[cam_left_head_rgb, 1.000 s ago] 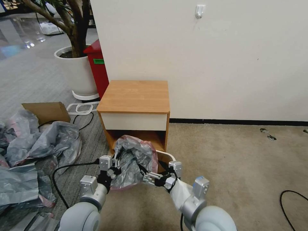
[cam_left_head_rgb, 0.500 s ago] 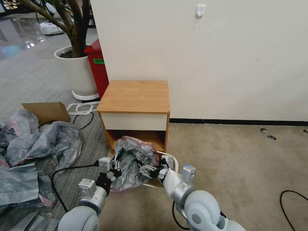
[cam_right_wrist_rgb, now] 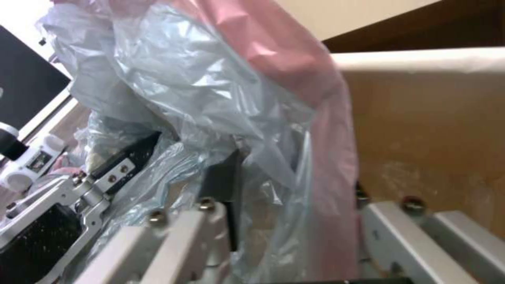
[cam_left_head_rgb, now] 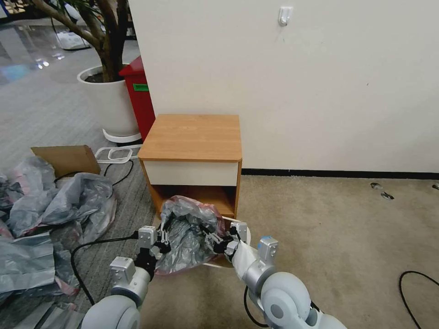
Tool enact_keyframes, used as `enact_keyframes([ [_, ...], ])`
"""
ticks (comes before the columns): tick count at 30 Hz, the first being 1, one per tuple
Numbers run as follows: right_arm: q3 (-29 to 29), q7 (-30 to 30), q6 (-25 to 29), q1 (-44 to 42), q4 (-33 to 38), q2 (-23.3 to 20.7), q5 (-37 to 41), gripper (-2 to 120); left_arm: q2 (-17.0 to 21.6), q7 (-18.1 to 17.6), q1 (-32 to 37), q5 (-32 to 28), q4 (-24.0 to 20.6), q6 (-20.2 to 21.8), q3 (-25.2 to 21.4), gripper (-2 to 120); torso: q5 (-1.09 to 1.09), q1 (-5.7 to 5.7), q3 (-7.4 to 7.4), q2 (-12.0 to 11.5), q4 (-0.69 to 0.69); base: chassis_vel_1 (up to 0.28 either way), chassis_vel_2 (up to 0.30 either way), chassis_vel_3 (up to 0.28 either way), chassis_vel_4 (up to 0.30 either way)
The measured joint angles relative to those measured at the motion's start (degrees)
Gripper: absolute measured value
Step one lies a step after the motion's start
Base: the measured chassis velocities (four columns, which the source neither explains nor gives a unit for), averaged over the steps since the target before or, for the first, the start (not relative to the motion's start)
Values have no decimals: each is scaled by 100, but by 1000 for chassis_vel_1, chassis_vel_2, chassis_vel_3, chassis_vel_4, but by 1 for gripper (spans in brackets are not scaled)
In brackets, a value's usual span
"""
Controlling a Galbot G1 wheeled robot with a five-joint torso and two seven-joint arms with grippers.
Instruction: Pick up the garbage bag from the table and place it over the trash can.
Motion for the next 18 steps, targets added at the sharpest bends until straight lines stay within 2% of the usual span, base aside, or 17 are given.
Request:
enact_keyframes([
  [3,0,-16,27,-20,17,-12,-52,12,0,-8,-1,0,21,-6,-10,1,0,0,0,0,1,0,0,0,0],
  [5,0,-23,33,-29,31,-19,-65,9,0,-9,-1,-1,27,-9,-17,1,0,0,0,0,0,0,0,0,0],
  [7,-4,-33,36,-51,99,-46,-76,0,2,-10,-2,12,52,-23,-32,1,0,0,0,0,0,0,0,0,0],
  [18,62,-159,-53,-103,573,-304,-52,0,71,138,49,537,235,-419,-27,1,0,0,0,0,0,0,0,0,0],
])
